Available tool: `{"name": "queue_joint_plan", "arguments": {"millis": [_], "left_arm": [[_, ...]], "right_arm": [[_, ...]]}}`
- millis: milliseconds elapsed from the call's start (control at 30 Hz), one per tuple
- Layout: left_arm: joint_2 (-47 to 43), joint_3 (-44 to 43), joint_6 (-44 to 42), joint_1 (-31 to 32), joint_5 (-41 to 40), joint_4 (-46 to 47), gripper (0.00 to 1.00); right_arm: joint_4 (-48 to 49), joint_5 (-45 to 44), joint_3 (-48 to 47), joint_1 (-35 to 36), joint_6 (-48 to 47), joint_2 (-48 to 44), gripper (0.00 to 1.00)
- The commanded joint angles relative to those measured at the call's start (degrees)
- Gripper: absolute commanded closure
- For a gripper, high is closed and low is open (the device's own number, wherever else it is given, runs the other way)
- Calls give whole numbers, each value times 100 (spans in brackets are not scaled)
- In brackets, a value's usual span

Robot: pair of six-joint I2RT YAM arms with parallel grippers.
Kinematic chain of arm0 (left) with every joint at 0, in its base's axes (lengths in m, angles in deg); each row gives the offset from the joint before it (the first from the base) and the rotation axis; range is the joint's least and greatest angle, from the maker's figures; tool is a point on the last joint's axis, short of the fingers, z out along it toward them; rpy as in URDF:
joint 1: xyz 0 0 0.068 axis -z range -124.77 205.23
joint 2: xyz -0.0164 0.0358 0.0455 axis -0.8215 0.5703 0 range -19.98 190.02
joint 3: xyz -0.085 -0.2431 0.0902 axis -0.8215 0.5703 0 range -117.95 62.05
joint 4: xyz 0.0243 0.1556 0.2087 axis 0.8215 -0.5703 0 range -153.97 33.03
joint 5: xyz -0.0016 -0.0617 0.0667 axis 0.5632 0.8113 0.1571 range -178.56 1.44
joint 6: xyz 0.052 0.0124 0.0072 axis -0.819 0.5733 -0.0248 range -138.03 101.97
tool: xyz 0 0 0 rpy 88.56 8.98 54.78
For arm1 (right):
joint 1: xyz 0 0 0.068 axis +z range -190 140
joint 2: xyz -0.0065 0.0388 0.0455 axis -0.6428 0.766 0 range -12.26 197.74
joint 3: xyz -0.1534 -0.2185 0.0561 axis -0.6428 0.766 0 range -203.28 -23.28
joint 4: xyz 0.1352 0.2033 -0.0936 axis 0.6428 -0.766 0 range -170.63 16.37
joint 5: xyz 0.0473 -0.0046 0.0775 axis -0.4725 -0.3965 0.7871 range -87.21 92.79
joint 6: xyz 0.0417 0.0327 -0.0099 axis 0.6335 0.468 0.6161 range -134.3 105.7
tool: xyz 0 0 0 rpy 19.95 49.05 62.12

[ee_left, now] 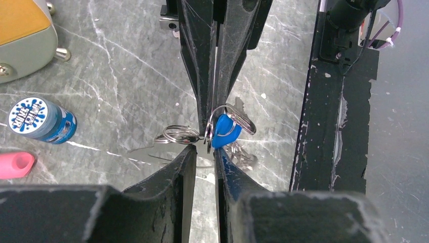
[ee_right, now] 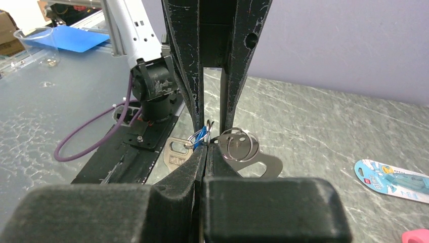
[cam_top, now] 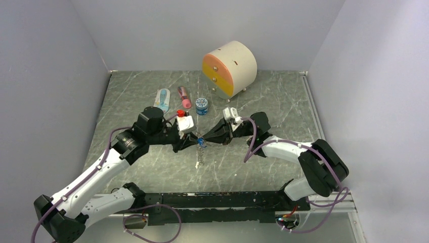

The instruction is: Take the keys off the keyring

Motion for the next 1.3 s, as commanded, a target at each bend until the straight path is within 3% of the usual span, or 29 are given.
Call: {"name": "queue_joint_plan", "arguments": {"millis": [0,200,600,867,967,1133,1167,1267], "left_arm": [[-112,20,35,-61,256,319,76],[-74,-3,13,-74,397,310,81],[63,-63,-75,-86,771,213,82],[210,-95,-94,-90,955,189,88],[261,-116,-116,-88,1010,158,96],[168,-89,-118,-91,576,130,98],[132,-68,-113,-91,432,134,97],[66,-43,-91,-84,76,117,97]], "right_arm": [[350,213,-278,41,50,47,100],[233,354,-364,54,22,134,100],[-173,562,-520,83,-184,233,100],[-207,537,-561,106,-157,278,100],[-288,458,-561,115,-206,270,100],[-548,-38,-401,76,-421,99,100],[-638,-197,-364,55,-481,5,98],[-1278,-774,-272,39,-839,-284,78]]}}
